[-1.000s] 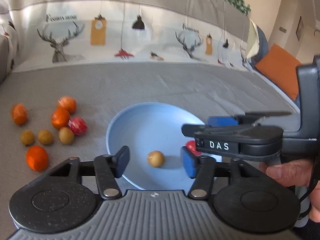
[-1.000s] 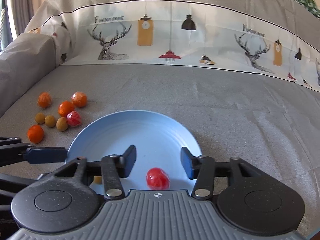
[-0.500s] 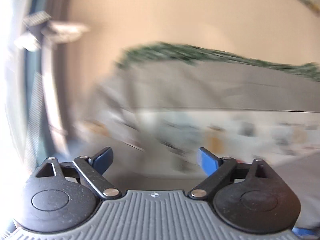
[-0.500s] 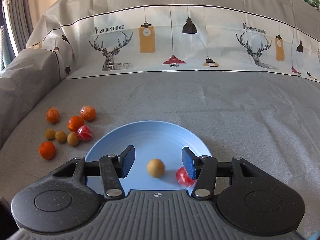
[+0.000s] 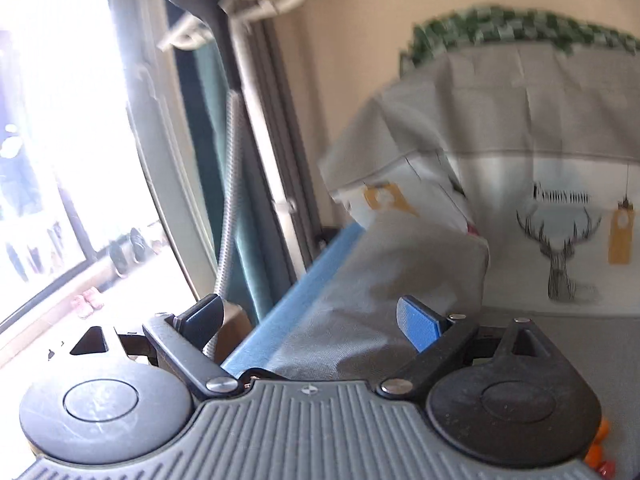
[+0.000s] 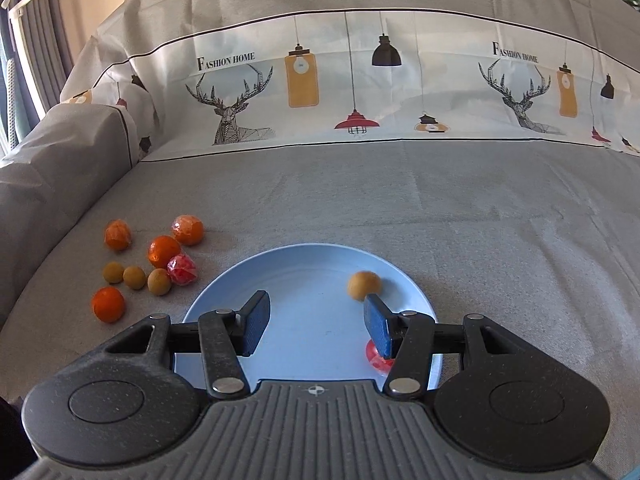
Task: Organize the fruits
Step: 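Lift both open grippers away from the plate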
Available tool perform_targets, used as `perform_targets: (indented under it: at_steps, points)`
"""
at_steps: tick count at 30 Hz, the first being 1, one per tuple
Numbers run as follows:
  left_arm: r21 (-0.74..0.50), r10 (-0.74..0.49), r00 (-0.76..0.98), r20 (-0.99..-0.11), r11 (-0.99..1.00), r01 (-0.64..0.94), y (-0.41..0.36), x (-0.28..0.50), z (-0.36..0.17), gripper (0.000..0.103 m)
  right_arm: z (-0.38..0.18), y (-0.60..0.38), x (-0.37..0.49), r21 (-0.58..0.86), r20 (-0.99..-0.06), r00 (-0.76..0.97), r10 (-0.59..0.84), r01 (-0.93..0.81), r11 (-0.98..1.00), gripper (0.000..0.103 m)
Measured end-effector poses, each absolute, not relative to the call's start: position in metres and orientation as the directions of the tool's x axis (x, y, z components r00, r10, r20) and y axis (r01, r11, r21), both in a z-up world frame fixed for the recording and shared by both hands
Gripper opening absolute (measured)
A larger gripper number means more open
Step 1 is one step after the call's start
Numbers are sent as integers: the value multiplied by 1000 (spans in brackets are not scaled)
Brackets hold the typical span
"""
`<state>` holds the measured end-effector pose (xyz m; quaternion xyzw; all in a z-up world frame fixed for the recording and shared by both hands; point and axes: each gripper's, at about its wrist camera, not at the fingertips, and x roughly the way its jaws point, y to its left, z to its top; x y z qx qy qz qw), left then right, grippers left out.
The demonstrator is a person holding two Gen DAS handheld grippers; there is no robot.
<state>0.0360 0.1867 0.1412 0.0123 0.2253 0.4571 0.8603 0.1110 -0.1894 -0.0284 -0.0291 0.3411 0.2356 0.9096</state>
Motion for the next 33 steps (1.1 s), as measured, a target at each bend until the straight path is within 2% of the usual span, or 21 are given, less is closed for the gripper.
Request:
perform_targets:
  at_steps: [1, 3, 6, 8, 11, 13, 14, 15, 16, 18, 21, 25, 30, 32, 33]
  points:
    - [221, 779, 519, -351, 608, -763, 175, 32, 146, 101, -29, -190, 111, 108, -635, 655, 410, -450, 886, 54]
    - [241, 743, 597, -302, 665, -706, 155, 30, 147, 102, -29, -188, 111, 108, -637, 653, 411, -452, 886, 54]
    - [335, 702, 678, -219, 707, -623, 142, 38, 138, 102, -29, -186, 108, 103, -639, 648, 414, -462, 881, 54]
    - [378, 697, 678, -234, 708, -597, 152, 48, 132, 103, -30, -185, 106, 94, -640, 647, 414, -468, 878, 54]
    - [375, 697, 659, -282, 712, -593, 180, 55, 117, 103, -30, -186, 105, 92, -644, 645, 411, -468, 879, 54]
    - [321, 683, 621, -385, 730, -603, 202, 58, 107, 103, -30, -188, 106, 95, -645, 646, 409, -463, 881, 54]
    - [314, 697, 568, -438, 711, -630, 212, 61, 101, 102, -30, -188, 107, 96, -646, 645, 408, -461, 882, 55]
    - [341, 740, 496, -455, 659, -670, 213, 60, 98, 102, -31, -187, 108, 97, -648, 644, 407, -460, 883, 55]
    - [365, 788, 454, -416, 602, -710, 205, 53, 102, 101, -31, -187, 108, 96, -649, 643, 407, -461, 882, 55]
    - [325, 788, 522, -326, 612, -721, 176, 34, 113, 102, -31, -184, 108, 93, -649, 642, 407, -465, 881, 55]
    - [261, 677, 675, -293, 736, -624, 131, 24, 117, 102, -32, -178, 107, 84, -652, 637, 411, -478, 875, 55]
    - [197, 544, 791, -278, 839, -508, 85, 28, 101, 102, -33, -170, 103, 69, -654, 634, 414, -495, 866, 55]
    - [16, 283, 878, -387, 954, -301, 55, 44, 56, 102, -30, -176, 102, 73, -646, 644, 409, -481, 874, 57]
    - [-8, 200, 892, -405, 975, -222, 50, 38, 33, 97, -30, -179, 102, 77, -645, 649, 403, -470, 879, 58]
    - [-8, 185, 894, -407, 979, -206, 47, 31, 20, 90, -30, -180, 102, 77, -644, 652, 401, -466, 881, 60]
